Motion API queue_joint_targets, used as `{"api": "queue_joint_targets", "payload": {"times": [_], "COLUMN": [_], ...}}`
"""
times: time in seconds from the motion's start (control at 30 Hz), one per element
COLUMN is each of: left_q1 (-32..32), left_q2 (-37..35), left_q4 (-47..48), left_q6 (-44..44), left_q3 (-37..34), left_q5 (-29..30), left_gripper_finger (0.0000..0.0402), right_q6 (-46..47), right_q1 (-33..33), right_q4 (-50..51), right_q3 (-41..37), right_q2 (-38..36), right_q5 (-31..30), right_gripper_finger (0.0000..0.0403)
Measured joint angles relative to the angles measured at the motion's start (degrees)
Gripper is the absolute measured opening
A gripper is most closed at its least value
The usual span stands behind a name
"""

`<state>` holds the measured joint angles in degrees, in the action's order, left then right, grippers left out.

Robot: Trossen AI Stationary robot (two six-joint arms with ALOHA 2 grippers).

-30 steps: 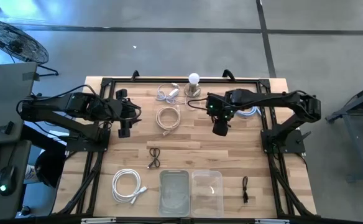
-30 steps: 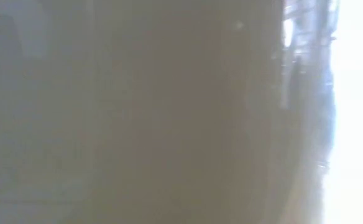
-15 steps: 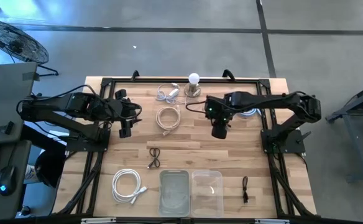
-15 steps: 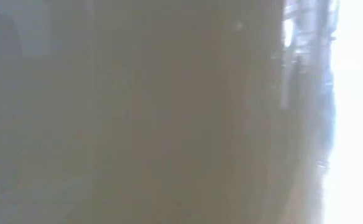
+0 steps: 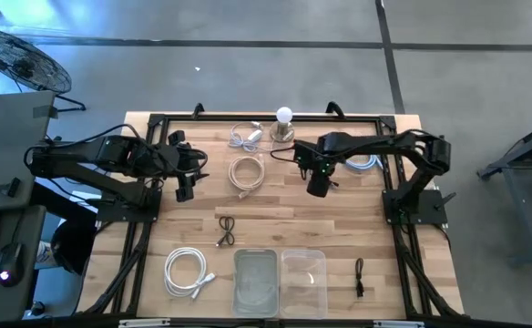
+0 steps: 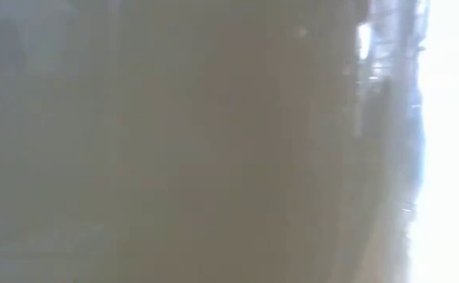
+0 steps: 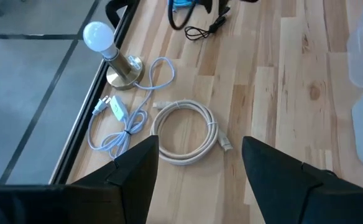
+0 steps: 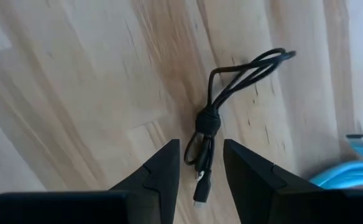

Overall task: Pick & Place USB Port
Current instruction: Put the black USB cable into the gray bin

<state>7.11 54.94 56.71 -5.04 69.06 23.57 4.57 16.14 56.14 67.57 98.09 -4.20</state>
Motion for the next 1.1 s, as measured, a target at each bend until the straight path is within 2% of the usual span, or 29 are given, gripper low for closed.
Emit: {"api": "queue_joint_targets", "payload": {"times": [0.27, 1.1], "left_q1": [0.0, 0.0], "left_q2": [0.0, 0.0], "left_q4": [0.68, 0.7], "left_q6": [0.73, 1.8], "left_q3": [0.0, 0.0], "left_q5": [0.67, 0.31], "left_gripper_finger": [0.0227, 0.0227], "right_q6": [-0.54, -0.54], "right_q1": [0.25, 3.04], "right_q4": [0.44, 0.85], "right_q3": [0.0, 0.0], "right_q2": [1.28, 1.29], "right_q5": [-2.02, 0.26], "right_gripper_finger": [0.0118, 0.0118]}}
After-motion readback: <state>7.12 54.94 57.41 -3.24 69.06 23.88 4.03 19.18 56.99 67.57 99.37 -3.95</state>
